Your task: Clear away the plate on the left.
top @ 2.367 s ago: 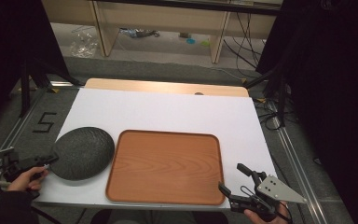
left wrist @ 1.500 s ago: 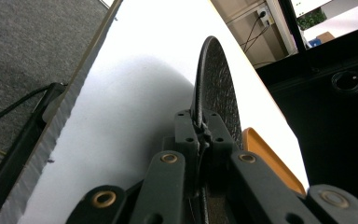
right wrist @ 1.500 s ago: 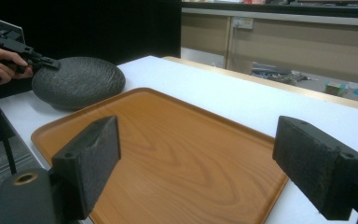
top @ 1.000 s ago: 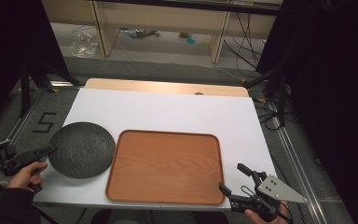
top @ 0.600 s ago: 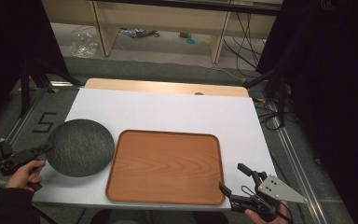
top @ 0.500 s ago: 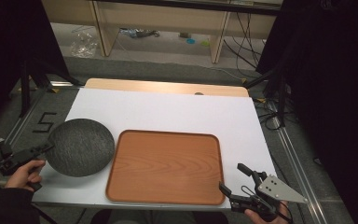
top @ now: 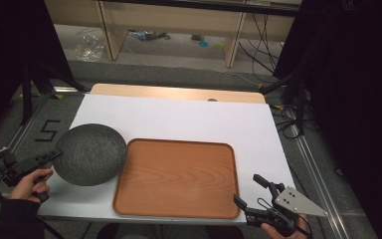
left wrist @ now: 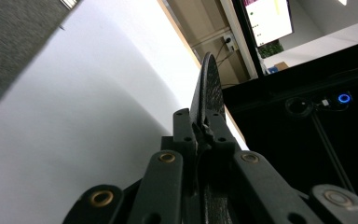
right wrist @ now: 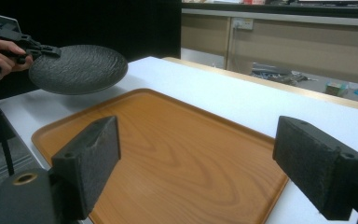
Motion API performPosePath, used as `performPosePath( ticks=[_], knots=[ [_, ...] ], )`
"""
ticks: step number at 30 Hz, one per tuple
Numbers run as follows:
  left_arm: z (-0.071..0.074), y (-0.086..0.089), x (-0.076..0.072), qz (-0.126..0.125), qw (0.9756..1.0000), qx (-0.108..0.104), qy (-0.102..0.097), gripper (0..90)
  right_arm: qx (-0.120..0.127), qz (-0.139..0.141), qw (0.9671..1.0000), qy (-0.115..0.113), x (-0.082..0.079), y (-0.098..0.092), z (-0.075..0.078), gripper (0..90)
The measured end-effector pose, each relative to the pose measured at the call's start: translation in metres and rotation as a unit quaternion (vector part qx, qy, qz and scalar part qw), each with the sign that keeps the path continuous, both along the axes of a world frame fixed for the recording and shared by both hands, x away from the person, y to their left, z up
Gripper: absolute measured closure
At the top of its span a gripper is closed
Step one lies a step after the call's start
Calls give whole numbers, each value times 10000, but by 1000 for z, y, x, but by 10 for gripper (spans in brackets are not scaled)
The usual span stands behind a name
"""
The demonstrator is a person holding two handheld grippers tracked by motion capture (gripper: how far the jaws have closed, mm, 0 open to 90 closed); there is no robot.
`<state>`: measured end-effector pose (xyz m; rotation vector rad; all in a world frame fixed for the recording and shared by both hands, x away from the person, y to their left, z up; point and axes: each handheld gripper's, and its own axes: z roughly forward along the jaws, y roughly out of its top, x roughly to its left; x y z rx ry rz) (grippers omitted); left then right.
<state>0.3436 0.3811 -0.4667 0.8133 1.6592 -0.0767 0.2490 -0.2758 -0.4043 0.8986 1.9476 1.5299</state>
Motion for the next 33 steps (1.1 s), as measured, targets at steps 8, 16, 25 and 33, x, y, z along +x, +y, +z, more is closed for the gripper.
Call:
performPosePath(
  ticks=[8,16,25,33],
  knots=[
    [5,-28,7,-318,9993,-172,-111,851,-3,-2,10000,4,0,0,0,160],
    [7,-57,13,-628,9973,-358,-118,848,2,-10,10000,1,0,0,0,160],
    [8,-83,16,-1015,9937,-442,-154,841,-15,-2,10000,19,0,-1,0,160],
    [11,-112,17,-1331,9905,-343,-81,840,-14,0,10000,21,0,-1,0,160]
  ],
)
